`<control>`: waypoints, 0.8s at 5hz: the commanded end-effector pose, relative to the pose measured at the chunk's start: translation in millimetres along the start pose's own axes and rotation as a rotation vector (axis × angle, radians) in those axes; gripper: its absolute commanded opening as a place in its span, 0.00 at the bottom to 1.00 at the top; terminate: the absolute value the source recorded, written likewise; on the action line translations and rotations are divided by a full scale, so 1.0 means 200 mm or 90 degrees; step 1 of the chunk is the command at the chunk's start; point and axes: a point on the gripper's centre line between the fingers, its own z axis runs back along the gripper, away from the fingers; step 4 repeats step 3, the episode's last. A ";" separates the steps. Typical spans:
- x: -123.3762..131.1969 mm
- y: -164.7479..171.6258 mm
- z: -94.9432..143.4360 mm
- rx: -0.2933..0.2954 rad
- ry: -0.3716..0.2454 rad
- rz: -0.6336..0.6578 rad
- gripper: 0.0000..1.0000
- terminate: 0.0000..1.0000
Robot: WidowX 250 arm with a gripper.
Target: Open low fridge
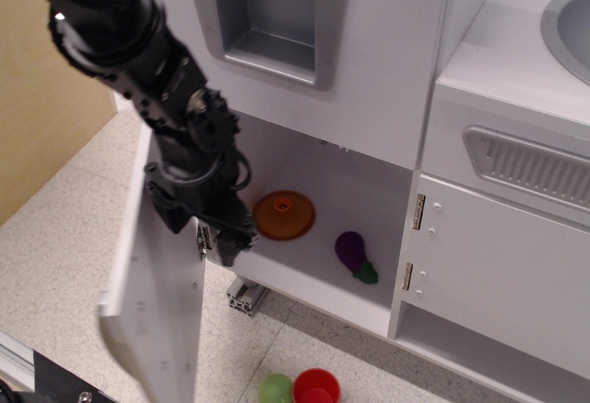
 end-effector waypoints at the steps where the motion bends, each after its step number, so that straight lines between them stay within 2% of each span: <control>1: -0.04 0.11 0.02 0.017 -0.022 -0.005 1.00 0.00; 2: -0.04 0.11 0.02 0.017 -0.022 -0.005 1.00 0.00; 3: -0.04 0.11 0.02 0.017 -0.022 -0.005 1.00 1.00; 4: -0.04 0.11 0.02 0.017 -0.022 -0.005 1.00 1.00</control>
